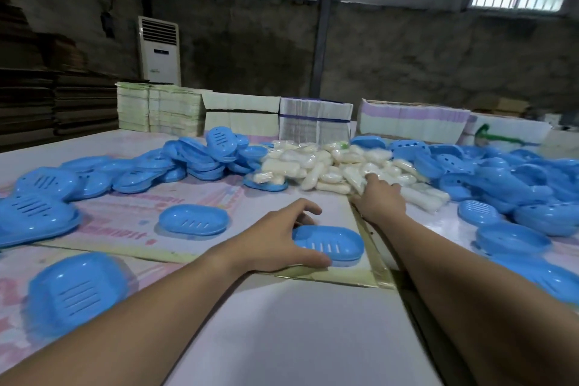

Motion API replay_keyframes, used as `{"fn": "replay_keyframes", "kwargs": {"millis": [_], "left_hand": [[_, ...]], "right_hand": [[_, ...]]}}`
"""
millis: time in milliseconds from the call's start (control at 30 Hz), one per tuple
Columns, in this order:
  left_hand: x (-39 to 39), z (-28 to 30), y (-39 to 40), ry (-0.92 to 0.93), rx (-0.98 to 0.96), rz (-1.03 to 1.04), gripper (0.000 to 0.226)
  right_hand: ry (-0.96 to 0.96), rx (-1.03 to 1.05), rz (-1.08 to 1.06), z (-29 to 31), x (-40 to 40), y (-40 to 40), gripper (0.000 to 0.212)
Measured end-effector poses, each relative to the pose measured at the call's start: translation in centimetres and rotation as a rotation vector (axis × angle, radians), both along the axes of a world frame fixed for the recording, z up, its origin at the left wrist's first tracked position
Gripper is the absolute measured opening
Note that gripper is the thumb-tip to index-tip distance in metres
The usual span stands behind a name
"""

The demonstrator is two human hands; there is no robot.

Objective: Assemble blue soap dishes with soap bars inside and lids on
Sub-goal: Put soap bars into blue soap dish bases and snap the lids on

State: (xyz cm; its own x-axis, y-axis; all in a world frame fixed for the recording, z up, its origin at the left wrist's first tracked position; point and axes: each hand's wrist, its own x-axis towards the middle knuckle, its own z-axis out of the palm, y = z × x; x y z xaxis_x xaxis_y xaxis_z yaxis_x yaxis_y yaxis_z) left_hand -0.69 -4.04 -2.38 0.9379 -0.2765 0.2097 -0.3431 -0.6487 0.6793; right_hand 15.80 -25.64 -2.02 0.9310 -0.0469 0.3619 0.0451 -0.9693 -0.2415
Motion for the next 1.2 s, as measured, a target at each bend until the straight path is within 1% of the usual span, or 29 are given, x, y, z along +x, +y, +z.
{"fn": "replay_keyframes", "kwargs": {"millis": [100, 233, 267, 367, 433, 500, 533, 567, 667, 700, 767, 800, 867, 933, 1000, 1100, 1200], "left_hand": [[0.3, -0.2, 0.1, 0.012, -0.074, -0.011, 0.072], [0.3, -0.3, -0.1, 0.009, -0.084, -0.007, 0.075], [0.3, -0.3, -0.1, 0.012, -0.091, -0.002, 0.076], [0.3, -0.2, -0.3, 0.023, -0.101, 0.012, 0.078], [0.2, -0.1, -0.4, 0.027, -0.099, 0.028, 0.082], [0.1, 0.0, -0.5, 0.035, -0.097, 0.043, 0.086], [0.1, 0.1, -0.5, 0.042, -0.101, 0.048, 0.089], [0.1, 0.1, -0.6, 0.049, -0.107, 0.052, 0.093], [0.2, 0.1, -0.6, 0.060, -0.139, 0.061, 0.105], [0.2, 0.2, -0.6, 0.056, -0.143, 0.065, 0.104], [0.1, 0.3, -0.6, 0.047, -0.125, 0.067, 0.091], [0.1, 0.3, -0.6, 0.039, -0.100, 0.062, 0.082], [0.3, 0.4, -0.6, 0.032, -0.056, 0.057, 0.067], [0.3, 0.4, -0.9, 0.039, -0.040, 0.056, 0.058], [0.3, 0.4, -1.1, 0.031, -0.052, 0.066, 0.052], [0.5, 0.6, -1.5, 0.019, -0.051, 0.108, 0.046], [0.8, 1.2, -1.7, 0.039, -0.017, 0.113, 0.042]], "right_hand": [[-0.010, -0.012, 0.021, 0.0, 1.1, -0.2, 0.057], [-0.035, -0.012, 0.087, -0.1, 1.5, -0.1, 0.054], [-0.037, 0.023, 0.107, -0.1, 1.3, -0.1, 0.053], [-0.006, 0.280, 0.156, 0.5, 0.0, -0.3, 0.051], [0.005, 0.399, 0.200, 1.2, -1.5, -0.4, 0.047], [0.031, 0.593, 0.294, 2.1, -3.8, -0.6, 0.040], [0.063, 0.664, 0.378, 2.6, -5.2, -0.7, 0.038], [0.084, 0.645, 0.485, 3.1, -6.7, -0.9, 0.037], [0.163, 0.308, 0.731, 3.9, -11.1, -1.1, 0.042], [0.196, 0.212, 0.774, 3.7, -12.2, -1.0, 0.044], [0.236, 0.105, 0.828, 2.8, -13.4, -0.8, 0.047], [0.256, 0.095, 0.838, 2.5, -13.8, -0.7, 0.046], [0.317, 0.158, 0.830, 2.5, -14.2, -0.8, 0.038], [0.301, 0.155, 0.811, 2.5, -14.2, -1.0, 0.037], [0.274, 0.122, 0.799, 2.0, -14.3, -1.2, 0.039], [0.353, 0.136, 0.772, 1.6, -14.4, -1.1, 0.043], [0.334, 0.023, 0.801, 1.6, -14.5, -0.8, 0.060]]}}
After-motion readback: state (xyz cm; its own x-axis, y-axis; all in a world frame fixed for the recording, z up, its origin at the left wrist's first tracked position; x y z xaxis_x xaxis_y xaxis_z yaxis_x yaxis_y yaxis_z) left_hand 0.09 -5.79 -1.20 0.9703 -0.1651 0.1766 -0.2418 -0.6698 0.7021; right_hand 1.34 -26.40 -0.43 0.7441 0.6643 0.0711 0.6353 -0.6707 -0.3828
